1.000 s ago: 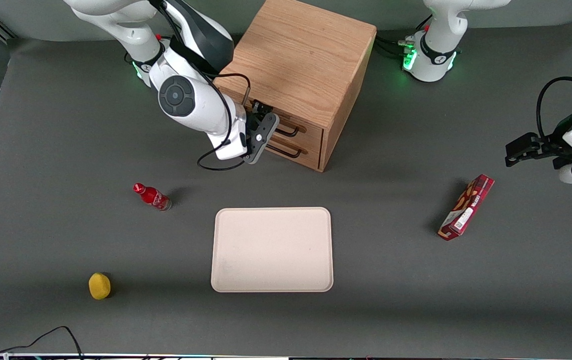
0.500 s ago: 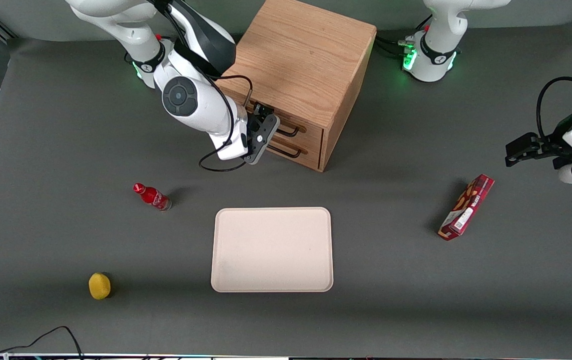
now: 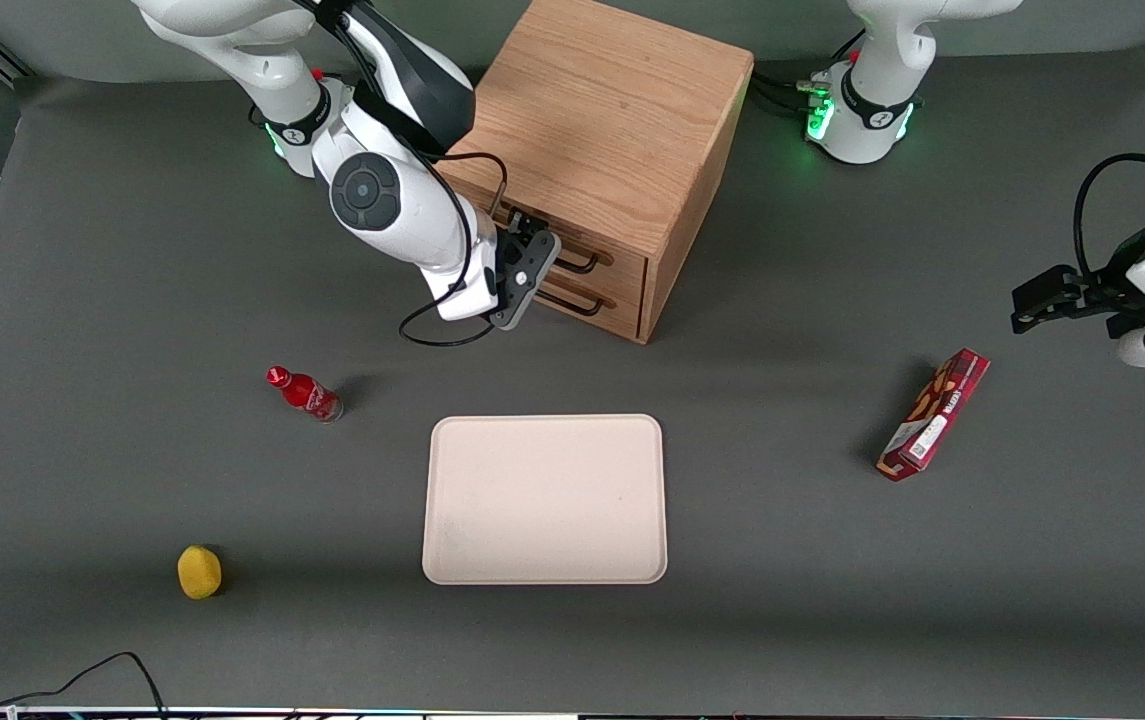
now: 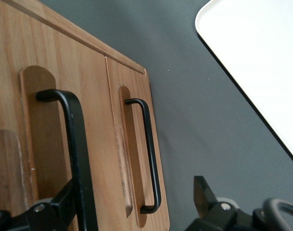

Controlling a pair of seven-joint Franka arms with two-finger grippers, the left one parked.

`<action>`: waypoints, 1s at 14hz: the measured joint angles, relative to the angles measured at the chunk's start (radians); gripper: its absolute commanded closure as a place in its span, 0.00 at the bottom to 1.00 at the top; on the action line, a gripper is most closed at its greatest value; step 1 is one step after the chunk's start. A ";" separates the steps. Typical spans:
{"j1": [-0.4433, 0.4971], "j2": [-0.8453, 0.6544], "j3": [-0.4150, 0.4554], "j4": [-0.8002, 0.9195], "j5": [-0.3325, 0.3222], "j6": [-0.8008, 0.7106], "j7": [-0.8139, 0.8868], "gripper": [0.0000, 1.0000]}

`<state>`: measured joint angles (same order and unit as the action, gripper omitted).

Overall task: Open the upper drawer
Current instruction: 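Close the right gripper around the upper drawer's black handle, then pull the handle outward with the right gripper to slide the drawer open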

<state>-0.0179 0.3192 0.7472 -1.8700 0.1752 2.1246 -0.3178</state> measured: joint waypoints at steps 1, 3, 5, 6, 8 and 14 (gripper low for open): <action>0.000 0.000 -0.001 0.001 -0.003 0.000 0.000 0.00; 0.000 0.003 -0.004 0.006 -0.005 0.000 -0.008 0.00; -0.001 0.009 -0.017 0.022 -0.021 0.002 -0.012 0.00; -0.002 0.013 -0.030 0.038 -0.037 0.002 -0.013 0.00; -0.006 0.028 -0.047 0.068 -0.052 0.000 -0.024 0.00; -0.007 0.066 -0.078 0.122 -0.054 -0.023 -0.067 0.00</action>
<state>-0.0250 0.3850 0.6691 -1.7484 0.1210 2.1021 -0.3852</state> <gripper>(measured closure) 0.000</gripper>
